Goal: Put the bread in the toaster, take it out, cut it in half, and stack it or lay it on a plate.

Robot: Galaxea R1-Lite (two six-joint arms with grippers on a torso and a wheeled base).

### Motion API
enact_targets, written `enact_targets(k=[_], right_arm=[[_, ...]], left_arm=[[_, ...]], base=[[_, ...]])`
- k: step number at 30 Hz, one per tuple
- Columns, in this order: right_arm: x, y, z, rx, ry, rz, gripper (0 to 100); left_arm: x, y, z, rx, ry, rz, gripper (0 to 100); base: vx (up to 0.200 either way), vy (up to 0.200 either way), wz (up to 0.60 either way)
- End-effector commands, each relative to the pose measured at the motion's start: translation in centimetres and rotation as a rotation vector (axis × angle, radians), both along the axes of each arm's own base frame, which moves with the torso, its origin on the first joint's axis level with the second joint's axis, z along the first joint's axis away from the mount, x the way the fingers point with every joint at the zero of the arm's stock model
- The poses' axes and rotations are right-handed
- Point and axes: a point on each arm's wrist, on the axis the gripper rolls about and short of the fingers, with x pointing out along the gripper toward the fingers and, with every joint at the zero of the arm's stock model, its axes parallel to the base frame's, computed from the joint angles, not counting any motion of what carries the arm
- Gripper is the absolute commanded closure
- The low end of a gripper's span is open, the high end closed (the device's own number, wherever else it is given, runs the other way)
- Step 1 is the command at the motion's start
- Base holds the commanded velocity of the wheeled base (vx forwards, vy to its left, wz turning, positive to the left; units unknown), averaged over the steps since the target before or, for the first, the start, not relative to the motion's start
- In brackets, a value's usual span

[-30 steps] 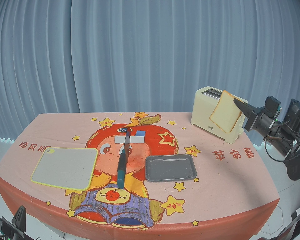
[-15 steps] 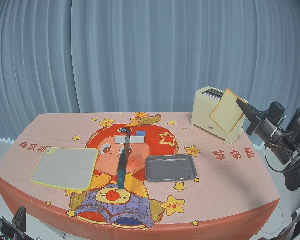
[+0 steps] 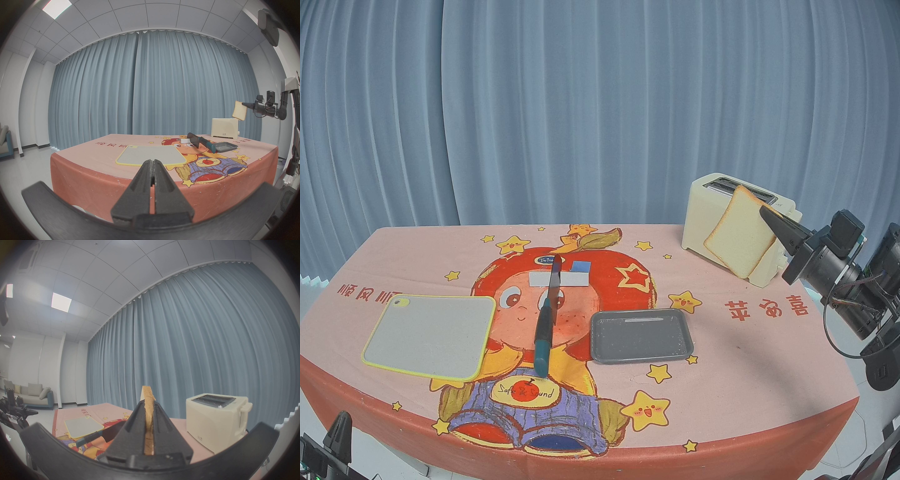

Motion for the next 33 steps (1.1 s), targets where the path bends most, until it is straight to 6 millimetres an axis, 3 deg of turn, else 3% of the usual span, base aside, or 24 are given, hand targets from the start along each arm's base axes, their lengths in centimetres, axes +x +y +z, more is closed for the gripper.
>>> enact_targets(k=[1,33], right_arm=[[-0.3,0.5,0.2,0.008,-0.026,0.022,100],[-1.2,1.7,-0.1,0.02,-0.053,0.076,100]], left_arm=[[0.1,0.0,-0.5,0.0,0.018,0.001,100],[0.1,0.0,-0.5,-0.001,0.018,0.002,100]], base=[[0.0,0.2,0.0],[0.0,0.2,0.0]])
